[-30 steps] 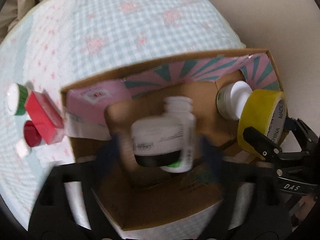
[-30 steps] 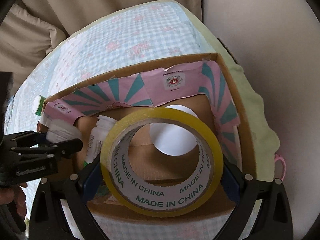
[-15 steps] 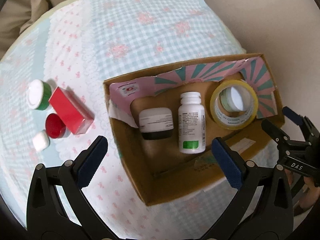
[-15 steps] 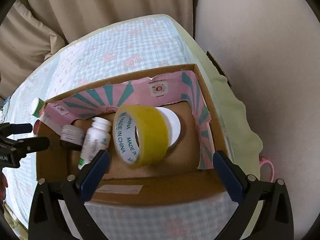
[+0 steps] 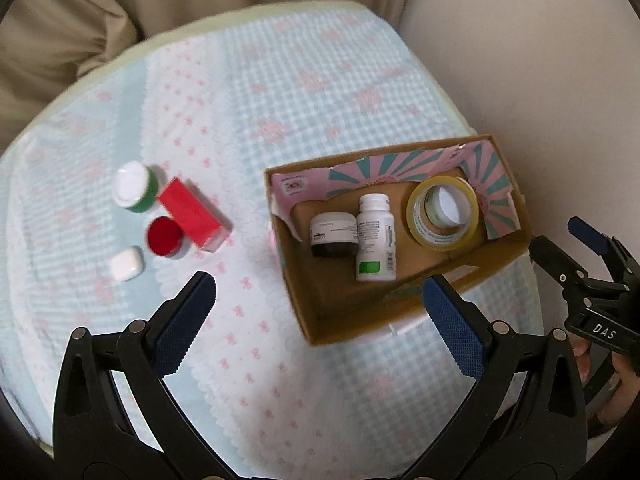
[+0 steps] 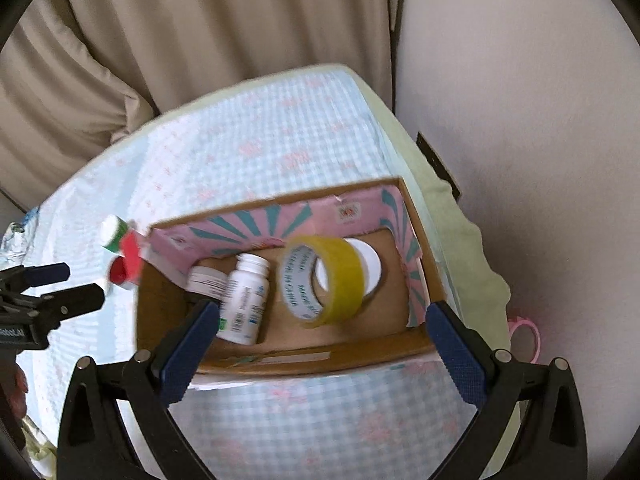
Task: Organize rigid objects
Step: 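Release the jar and tape and lift both grippers from the box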
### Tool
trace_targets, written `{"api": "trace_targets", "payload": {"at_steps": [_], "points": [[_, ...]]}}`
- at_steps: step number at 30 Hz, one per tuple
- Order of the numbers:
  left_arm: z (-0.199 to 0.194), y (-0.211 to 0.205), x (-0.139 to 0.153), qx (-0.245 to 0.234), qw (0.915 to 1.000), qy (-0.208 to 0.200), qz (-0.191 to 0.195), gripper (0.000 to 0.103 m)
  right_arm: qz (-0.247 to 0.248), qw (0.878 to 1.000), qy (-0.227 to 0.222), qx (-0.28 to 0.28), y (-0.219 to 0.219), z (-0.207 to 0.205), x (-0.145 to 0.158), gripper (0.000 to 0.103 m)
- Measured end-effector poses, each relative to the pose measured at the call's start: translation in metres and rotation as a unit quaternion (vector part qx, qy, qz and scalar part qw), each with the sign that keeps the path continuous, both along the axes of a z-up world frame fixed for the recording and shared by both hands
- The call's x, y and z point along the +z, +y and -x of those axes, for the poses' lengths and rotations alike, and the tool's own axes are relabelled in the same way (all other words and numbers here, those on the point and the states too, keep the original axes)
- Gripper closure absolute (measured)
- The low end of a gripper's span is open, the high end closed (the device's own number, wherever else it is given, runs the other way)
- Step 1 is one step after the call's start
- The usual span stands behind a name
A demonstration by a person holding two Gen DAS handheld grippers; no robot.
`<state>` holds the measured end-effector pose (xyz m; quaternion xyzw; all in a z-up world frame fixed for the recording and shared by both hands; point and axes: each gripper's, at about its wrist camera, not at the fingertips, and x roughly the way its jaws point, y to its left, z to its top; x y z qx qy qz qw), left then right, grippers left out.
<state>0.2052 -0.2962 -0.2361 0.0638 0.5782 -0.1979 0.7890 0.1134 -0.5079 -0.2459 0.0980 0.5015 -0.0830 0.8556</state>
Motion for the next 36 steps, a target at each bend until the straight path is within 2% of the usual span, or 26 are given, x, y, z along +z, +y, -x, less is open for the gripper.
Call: {"api": "trace_targets", "payload": {"at_steps": [7,16,20,26,30,36], "points": [[0.030,0.044,0.043,0.026,0.9994,-0.023,0.008,0.000,0.017,0.999,-0.026,0.031,0.032,0.017,0.042,0.000],[0.067,0.153,0.068,0.075,0.9960,-0.048,0.005,0.000,0.024,0.997,-0.018,0.074,0.104,0.035,0.075,0.000],[0.073,0.203,0.066,0.094,0.9941,-0.053,-0.005,0.000,0.022,0.997,-0.018,0.071,0.141,0.040,0.084,0.000],[0.068,0.268,0.053,0.124,0.9912,-0.044,0.014,0.000,-0.002,0.996,-0.006,0.085,0.196,0.027,0.082,0.000],[0.060,0.291,0.040,0.133,0.9904,-0.034,0.013,0.000,-0.011,0.994,-0.002,0.107,0.224,0.014,0.079,0.000],[0.039,0.303,0.018,0.149,0.9884,-0.019,0.020,0.000,-0.008,0.988,0.020,0.153,0.259,-0.020,0.065,0.000]]}}
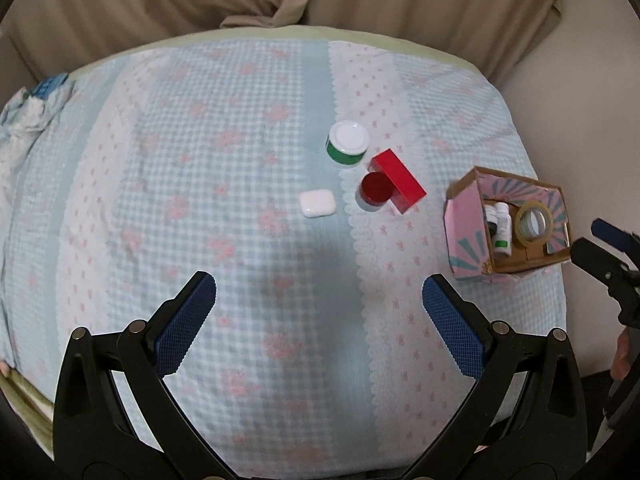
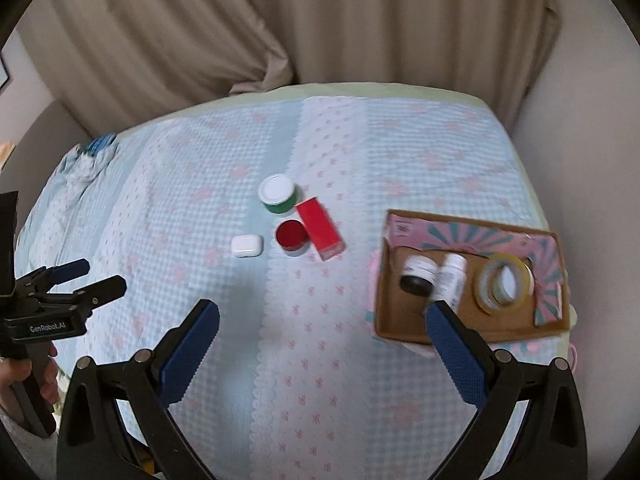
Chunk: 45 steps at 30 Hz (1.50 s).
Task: Organize rigid objects
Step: 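Lower the left gripper to the white case while the right approaches the red box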
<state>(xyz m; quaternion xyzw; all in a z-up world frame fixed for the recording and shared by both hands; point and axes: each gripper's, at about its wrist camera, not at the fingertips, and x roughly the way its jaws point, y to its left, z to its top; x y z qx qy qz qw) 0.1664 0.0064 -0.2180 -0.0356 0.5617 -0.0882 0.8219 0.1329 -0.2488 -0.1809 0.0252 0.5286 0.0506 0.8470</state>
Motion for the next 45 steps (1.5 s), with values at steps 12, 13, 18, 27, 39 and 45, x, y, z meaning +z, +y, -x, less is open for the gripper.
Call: {"api": "trace_targets", "payload": {"at_steps": [12,13,18,27,39,45], "points": [[-0.085,-0.015,-0.091,0.059,0.9962,0.064,0.004,0.000,0.072,0.986,0.097,0.114,0.021,-0.124,-0.089,0.001],[-0.092,-0.017,-0.100,0.064,0.9956,0.068,0.003,0.000,0.074,0.984,0.108,0.121,0.021,-0.133,-0.099,0.001],[-0.123,-0.031,-0.150,0.088,0.9915,0.096,-0.006,0.003,0.087,0.969,0.169,0.160,0.026,-0.173,-0.162,0.004],[-0.155,-0.043,-0.217,0.116,0.9824,0.145,-0.020,0.008,0.121,0.943,0.236,0.201,0.041,-0.196,-0.237,0.021],[-0.171,-0.066,-0.255,0.122,0.9777,0.167,-0.034,0.013,0.125,0.929,0.272,0.218,0.053,-0.212,-0.286,0.039],[-0.179,-0.077,-0.263,0.114,0.9772,0.170,-0.056,0.017,0.130,0.923,0.268,0.243,0.059,-0.221,-0.297,0.039]]}}
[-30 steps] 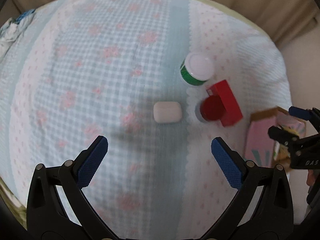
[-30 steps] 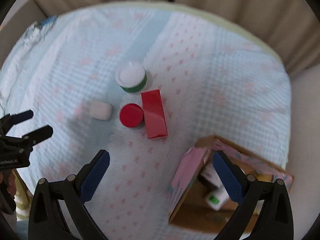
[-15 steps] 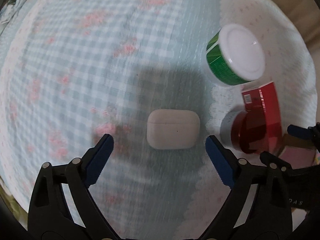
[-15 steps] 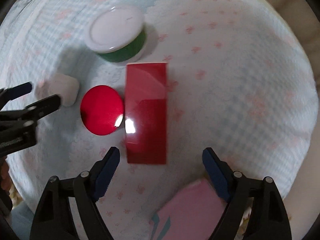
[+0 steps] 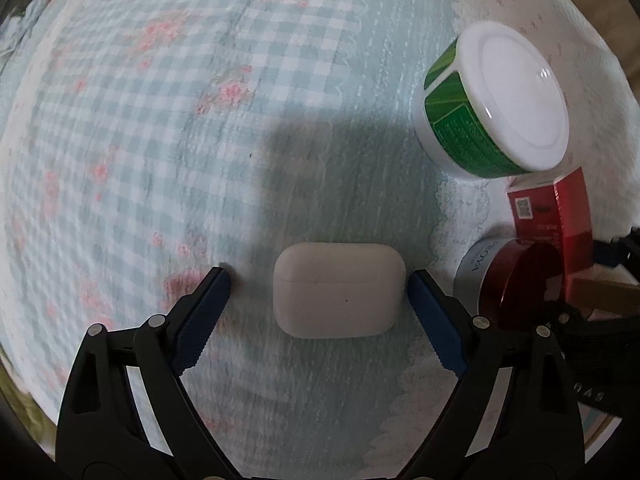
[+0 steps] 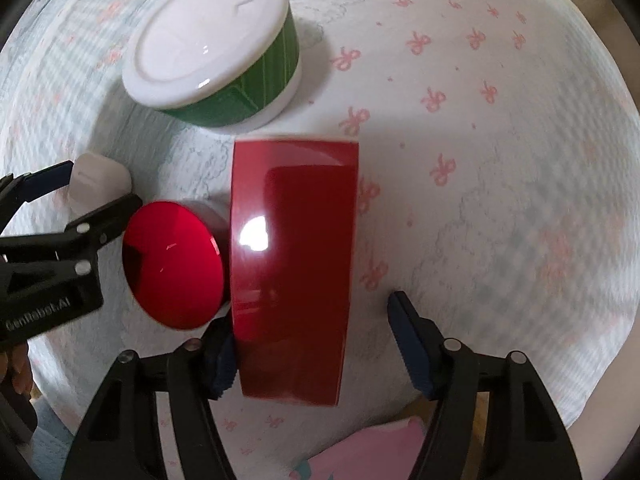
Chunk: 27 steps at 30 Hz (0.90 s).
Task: Organize rigid objects
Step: 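Lower the left gripper to the white case while the right approaches the red box, then close the left gripper on the white case while the right grasps the red box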
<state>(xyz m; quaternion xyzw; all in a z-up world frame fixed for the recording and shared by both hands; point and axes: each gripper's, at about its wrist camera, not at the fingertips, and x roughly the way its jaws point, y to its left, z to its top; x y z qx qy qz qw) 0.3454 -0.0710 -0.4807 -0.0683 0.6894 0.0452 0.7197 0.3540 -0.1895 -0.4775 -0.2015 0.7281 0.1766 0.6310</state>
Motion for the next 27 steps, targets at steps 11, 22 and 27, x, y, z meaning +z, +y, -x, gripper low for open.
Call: {"api": "trace_targets", "payload": {"at_steps": [11,22,27], "points": [[0.000,-0.001,0.009,-0.010,0.9997,-0.011,0.017,0.046,0.003,0.999,-0.018,0.031,0.016,-0.005,0.002,0.065],[0.008,0.043,0.046,-0.024,0.9984,-0.043,0.026,0.046,-0.014,0.999,-0.029,-0.028,-0.008,-0.008,0.022,0.065],[0.015,0.058,0.070,-0.026,0.9973,-0.062,0.031,0.046,-0.041,0.996,-0.041,-0.075,-0.028,-0.008,0.043,0.065]]}}
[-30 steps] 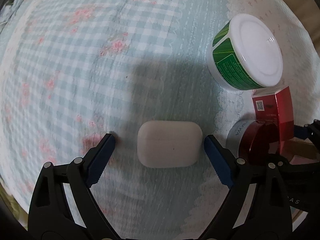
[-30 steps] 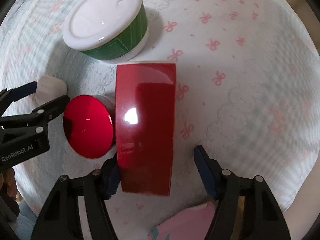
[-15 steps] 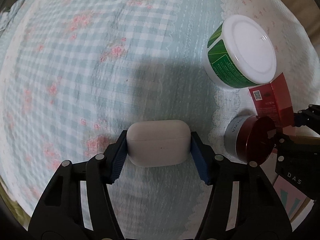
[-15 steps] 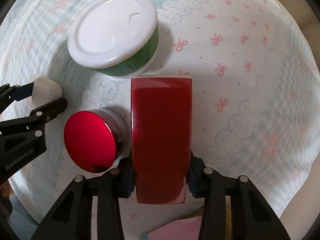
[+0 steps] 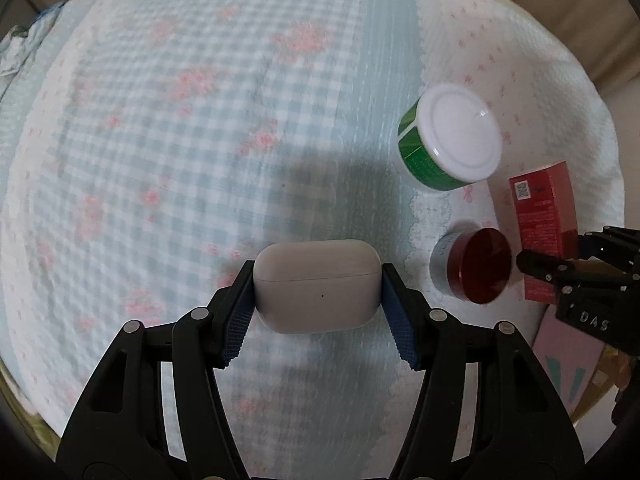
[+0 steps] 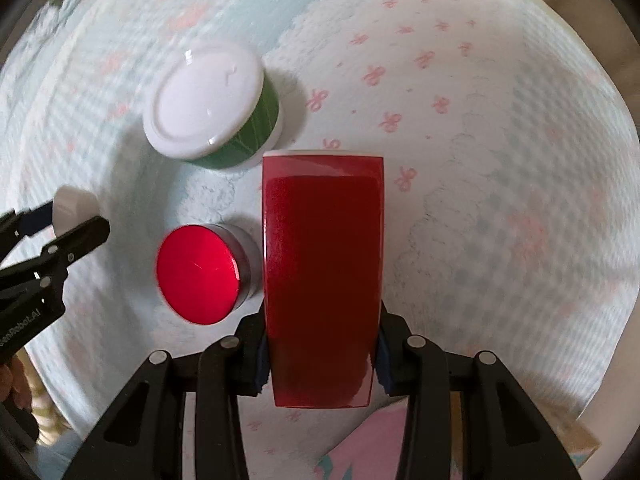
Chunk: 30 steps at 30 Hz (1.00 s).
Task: Organize rigid objects
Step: 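Close the left gripper on the white case while the right grasps the red box, then carry the white case with the left gripper into the box while the right carries the red box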
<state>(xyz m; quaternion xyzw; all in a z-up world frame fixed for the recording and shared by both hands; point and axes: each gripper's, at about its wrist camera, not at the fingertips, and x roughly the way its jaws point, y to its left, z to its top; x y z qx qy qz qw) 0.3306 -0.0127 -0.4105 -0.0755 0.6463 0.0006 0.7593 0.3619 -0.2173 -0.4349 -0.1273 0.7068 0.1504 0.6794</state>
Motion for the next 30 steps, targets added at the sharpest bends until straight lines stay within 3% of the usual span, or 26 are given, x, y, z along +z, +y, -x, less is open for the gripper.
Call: {"api": "trace_targets", "payload": {"at_steps": [8,16,22,30], "points": [[0.026,-0.004,0.059,-0.024,0.9988,-0.040,0.011,0.046,-0.065,0.994,-0.050,-0.071,-0.017,0.013,0.074,0.065],[0.050,-0.017,0.124,-0.083,0.9933,-0.072,0.035,0.046,-0.109,0.979,-0.114,-0.132,-0.016,0.064,0.166,0.065],[0.067,-0.059,0.170,-0.131,0.9857,-0.094,0.050,0.046,-0.115,0.966,-0.142,-0.182,-0.037,0.105,0.221,0.065],[0.083,-0.130,0.205,-0.167,0.9768,-0.115,0.069,0.046,-0.104,0.950,-0.170,-0.241,-0.109,0.157,0.249,0.065]]}}
